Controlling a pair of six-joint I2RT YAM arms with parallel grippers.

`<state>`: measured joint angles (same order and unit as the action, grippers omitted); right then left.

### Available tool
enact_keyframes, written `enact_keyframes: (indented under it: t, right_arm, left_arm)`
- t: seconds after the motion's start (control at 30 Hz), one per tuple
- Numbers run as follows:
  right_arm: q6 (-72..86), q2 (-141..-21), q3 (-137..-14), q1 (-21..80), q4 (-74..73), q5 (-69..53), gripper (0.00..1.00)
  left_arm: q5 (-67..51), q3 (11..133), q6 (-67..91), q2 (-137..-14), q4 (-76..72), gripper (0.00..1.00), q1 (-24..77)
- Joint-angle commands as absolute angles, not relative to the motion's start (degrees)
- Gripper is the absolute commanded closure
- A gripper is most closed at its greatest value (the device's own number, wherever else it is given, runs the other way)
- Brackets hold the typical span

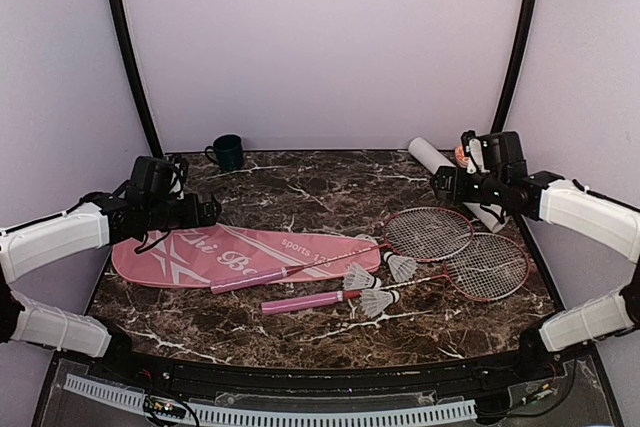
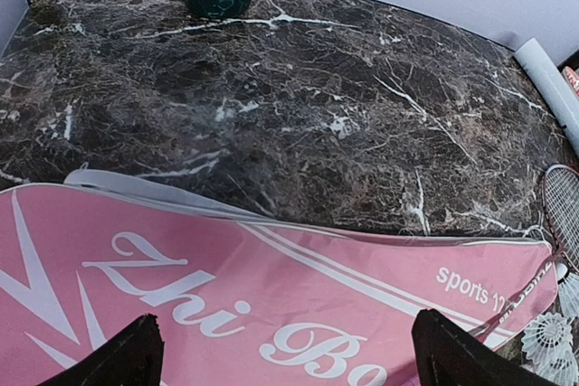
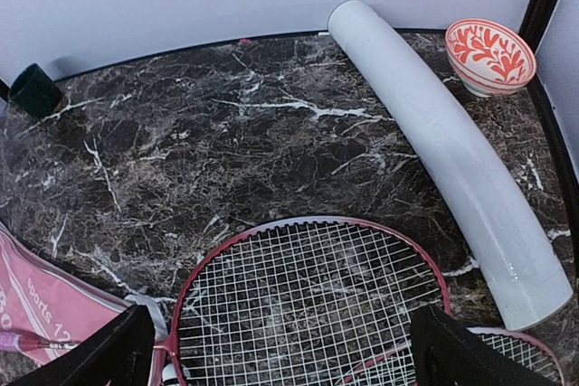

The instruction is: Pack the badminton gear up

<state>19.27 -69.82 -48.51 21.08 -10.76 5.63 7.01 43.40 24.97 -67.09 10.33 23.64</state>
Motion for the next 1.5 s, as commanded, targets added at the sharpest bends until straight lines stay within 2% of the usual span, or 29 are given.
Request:
enact_keyframes:
  t: [0.0,0.2,0.37,0.83,1.47]
  right_arm:
    - [14.2,-76.1,-58.2,20.9,-16.0,7.0,0.01]
    - [8.7,-87.9,-72.0,17.1,-25.2,6.4,0.01]
    - [5.3,-94.7,-77.9,13.6,-29.7,8.0,0.01]
    - [1.0,-105.9,-76.6,6.7,-33.1,15.8,0.01]
    - [-0.1,-114.5,-80.3,4.2,-33.3,28.3,0.01]
  left_arm:
    - [4.1,42.0,24.4,-67.1,6.7,0.01,25.2]
    - [-3.5,42.0,20.7,-67.9,5.9,0.01,26.3]
    - [-8.0,41.3,19.3,-67.2,5.0,0.01,26.7]
    - [-17.3,40.5,19.1,-67.1,0.3,0.01,27.0]
    - [-20.8,41.7,18.6,-69.1,-2.7,0.01,27.0]
